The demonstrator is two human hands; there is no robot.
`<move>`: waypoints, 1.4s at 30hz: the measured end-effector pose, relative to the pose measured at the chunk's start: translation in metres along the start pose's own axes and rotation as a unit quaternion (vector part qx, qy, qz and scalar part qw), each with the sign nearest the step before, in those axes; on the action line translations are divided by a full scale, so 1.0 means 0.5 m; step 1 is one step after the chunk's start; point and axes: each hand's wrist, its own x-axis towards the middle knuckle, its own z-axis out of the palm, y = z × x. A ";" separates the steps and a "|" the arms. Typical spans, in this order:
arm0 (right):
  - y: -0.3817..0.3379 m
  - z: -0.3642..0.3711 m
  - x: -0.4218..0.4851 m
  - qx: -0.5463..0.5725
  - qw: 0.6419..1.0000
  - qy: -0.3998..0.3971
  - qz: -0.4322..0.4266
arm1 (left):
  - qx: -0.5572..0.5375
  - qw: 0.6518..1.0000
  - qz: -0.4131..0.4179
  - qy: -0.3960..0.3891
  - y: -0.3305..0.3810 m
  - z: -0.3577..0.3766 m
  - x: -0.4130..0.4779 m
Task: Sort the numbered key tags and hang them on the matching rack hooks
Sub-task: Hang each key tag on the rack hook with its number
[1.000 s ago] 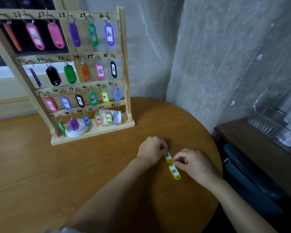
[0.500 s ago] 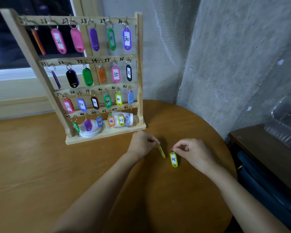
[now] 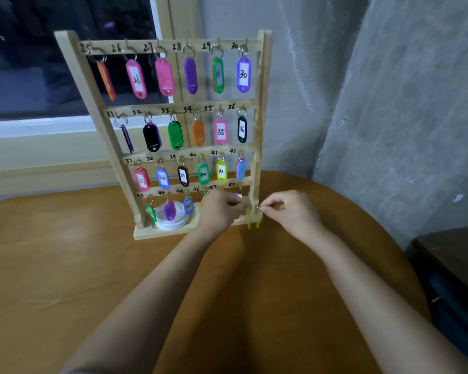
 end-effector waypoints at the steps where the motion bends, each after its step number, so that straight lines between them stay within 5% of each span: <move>1: -0.004 0.007 0.011 0.004 1.000 0.004 -0.005 | -0.003 1.000 0.007 0.019 0.001 -0.006 0.007; 5: -0.013 0.029 0.039 0.008 1.000 0.008 -0.011 | 0.000 0.997 0.016 0.082 0.010 -0.020 0.027; 23: -0.057 0.048 0.108 -0.012 0.997 0.060 0.046 | 0.180 0.977 0.010 0.111 0.009 -0.007 0.032; 28: -0.059 0.069 0.107 -0.080 0.993 0.060 0.066 | 0.178 0.978 0.021 0.108 -0.010 -0.021 0.012; 33: -0.020 0.093 0.063 -0.020 0.996 0.038 0.083 | 0.144 0.983 0.014 0.110 -0.080 -0.045 -0.063; 42: -0.009 0.142 0.021 -0.071 0.997 0.029 0.003 | 0.097 0.978 -0.065 0.173 -0.234 -0.113 -0.146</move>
